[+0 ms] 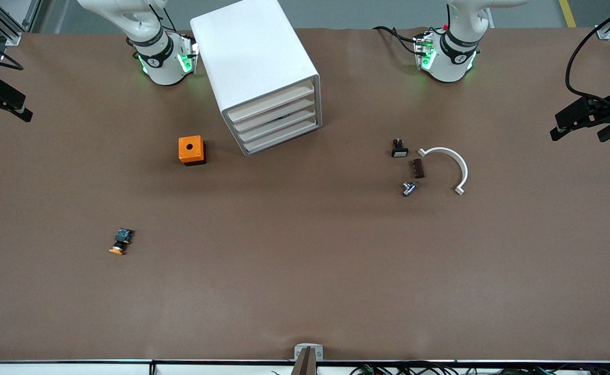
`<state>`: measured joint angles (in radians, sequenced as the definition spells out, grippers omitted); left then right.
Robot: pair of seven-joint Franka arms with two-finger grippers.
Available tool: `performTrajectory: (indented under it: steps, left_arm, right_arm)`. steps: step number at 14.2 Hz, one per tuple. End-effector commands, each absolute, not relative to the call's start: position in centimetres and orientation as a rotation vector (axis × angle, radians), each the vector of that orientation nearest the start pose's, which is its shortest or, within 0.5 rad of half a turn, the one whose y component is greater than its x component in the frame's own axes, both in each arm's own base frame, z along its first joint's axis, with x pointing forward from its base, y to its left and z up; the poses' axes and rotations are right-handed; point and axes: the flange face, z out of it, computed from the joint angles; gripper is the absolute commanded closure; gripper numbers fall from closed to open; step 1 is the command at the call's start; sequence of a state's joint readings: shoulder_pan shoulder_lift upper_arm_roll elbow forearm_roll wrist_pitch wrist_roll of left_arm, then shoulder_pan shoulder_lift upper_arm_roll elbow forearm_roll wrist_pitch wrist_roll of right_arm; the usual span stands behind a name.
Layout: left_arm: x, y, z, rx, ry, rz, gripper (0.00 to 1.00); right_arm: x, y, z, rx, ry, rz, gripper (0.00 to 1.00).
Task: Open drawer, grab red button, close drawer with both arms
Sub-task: 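Move the left gripper toward the white cabinet's drawers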
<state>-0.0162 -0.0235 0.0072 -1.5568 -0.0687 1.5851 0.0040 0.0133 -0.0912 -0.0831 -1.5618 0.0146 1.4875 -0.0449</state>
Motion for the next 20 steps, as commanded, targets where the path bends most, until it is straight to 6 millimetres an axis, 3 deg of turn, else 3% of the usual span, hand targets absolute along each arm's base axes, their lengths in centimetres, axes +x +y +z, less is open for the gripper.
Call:
performTrajectory:
  steps: [1, 11, 17, 20]
  left_arm:
    - [54.9, -1.4, 64.8, -3.182, 0.043, -0.080, 0.00]
    - [55.1, 0.4, 64.4, -3.186, 0.014, -0.070, 0.00]
    - [58.9, -1.1, 56.1, -3.192, 0.019, 0.169, 0.00]
    - [60.3, -5.6, 50.6, -3.170, 0.069, 0.326, 0.00]
  right_arm:
    - [50.9, -3.9, 67.3, -3.132, 0.059, -0.044, 0.00]
    - [50.9, -3.9, 67.2, -3.132, 0.059, -0.034, 0.00]
    - [50.9, -3.9, 67.2, -3.132, 0.059, -0.032, 0.00]
    - [50.9, -4.1, 67.3, -3.132, 0.066, -0.036, 0.00]
